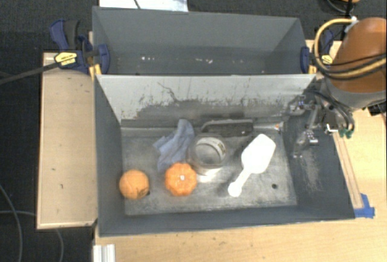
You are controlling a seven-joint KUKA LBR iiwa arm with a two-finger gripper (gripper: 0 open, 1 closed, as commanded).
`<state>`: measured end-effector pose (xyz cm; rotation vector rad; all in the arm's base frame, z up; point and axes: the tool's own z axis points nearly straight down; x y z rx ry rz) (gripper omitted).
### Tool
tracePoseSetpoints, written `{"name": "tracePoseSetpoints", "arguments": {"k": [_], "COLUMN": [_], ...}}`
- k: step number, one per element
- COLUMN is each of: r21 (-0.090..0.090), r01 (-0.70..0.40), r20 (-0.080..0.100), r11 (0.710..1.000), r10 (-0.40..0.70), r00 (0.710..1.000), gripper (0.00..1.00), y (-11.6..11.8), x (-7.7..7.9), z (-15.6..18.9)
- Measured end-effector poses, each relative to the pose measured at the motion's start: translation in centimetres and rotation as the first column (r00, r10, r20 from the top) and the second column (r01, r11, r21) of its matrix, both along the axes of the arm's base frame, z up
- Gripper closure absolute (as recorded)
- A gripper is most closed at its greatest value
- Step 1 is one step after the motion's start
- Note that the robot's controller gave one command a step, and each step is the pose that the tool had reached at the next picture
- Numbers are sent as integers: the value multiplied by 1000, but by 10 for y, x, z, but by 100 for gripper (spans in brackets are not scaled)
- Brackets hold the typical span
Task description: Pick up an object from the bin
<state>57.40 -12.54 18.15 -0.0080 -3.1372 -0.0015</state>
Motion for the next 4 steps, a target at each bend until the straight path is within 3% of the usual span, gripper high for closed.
{"name": "tracePoseSetpoints", "arguments": {"k": [2, 3, 4], "r21": [-2, 3, -5], "r01": [-5, -9, -30], "r20": [9, -9, 21], "r11": [1000, 1000, 1000], "r10": [5, 9, 30], "r00": [1000, 1000, 999], "gripper": [0, 0, 0], "y": [1, 5, 12], "x": [3, -7, -6], "z": [3, -7, -14]}}
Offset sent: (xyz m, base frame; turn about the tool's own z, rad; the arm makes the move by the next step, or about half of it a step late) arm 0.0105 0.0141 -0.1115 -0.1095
